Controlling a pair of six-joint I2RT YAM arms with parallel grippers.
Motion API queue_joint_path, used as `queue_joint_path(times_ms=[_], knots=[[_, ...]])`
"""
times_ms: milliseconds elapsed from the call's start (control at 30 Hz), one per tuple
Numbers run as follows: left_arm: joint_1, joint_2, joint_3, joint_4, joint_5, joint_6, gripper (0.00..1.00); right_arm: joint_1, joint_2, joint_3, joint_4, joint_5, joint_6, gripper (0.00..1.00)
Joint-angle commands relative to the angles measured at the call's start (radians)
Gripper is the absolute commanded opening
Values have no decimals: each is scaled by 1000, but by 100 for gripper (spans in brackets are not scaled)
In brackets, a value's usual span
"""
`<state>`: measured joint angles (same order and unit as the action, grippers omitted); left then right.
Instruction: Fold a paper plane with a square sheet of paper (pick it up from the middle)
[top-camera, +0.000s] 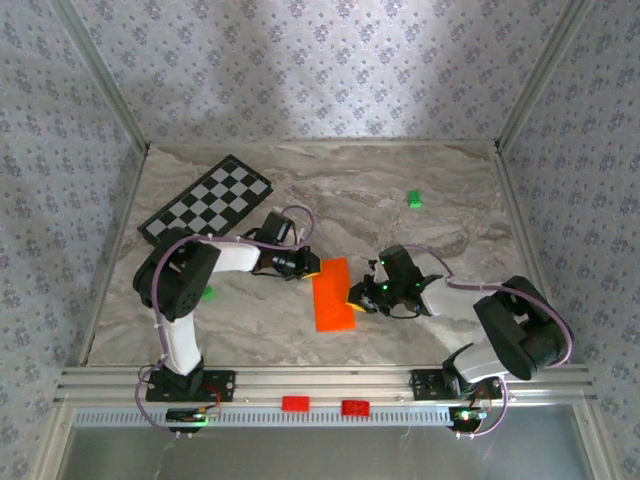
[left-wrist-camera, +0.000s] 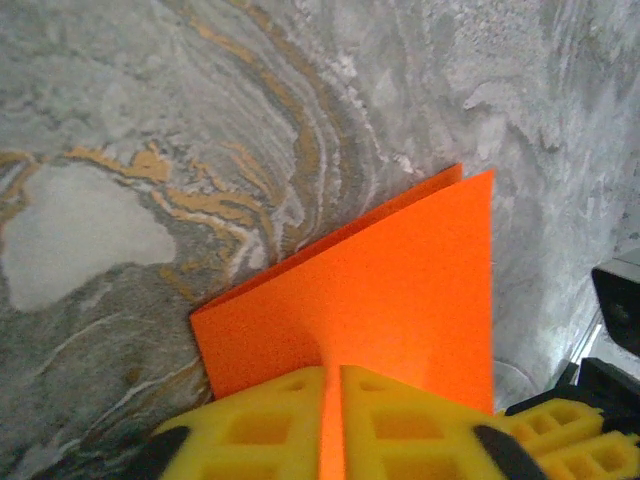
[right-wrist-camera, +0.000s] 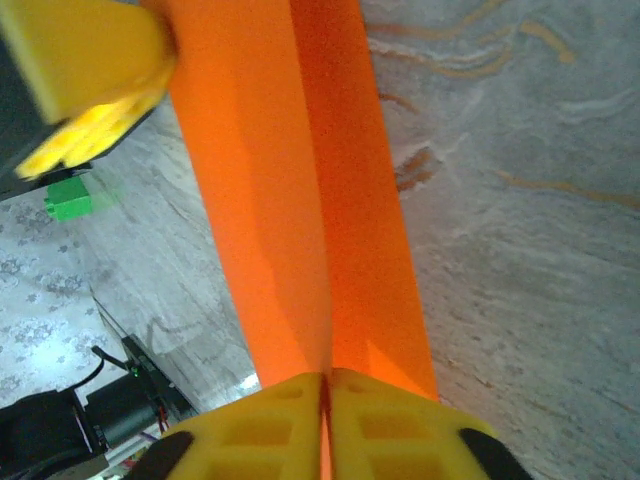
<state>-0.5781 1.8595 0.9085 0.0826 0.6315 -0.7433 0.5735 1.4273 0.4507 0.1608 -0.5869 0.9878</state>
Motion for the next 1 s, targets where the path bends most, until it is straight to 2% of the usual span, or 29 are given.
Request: queue_joint_path(times_ms=[0,300,500,633,800,967], knots=[[-5,-82,44,-37,30,16,20,-6,9,13,-9,18,-13,7],[-6,-354,-12,-115,-98,56,42,24,37,7,166,100,117,4],[-4,-528,-120,-115,-199,71,52,42,83,21,203,89,122,13],[-1,-607,-183,-91,-217,87,52,34,94,23,217,71,108,18],[-2,-669,-276,1,-207,111,49,21,110,34,241,38,93,19],[-3,-688,-290,-35,-157,130,48,10,133,50,247,18,86,20]])
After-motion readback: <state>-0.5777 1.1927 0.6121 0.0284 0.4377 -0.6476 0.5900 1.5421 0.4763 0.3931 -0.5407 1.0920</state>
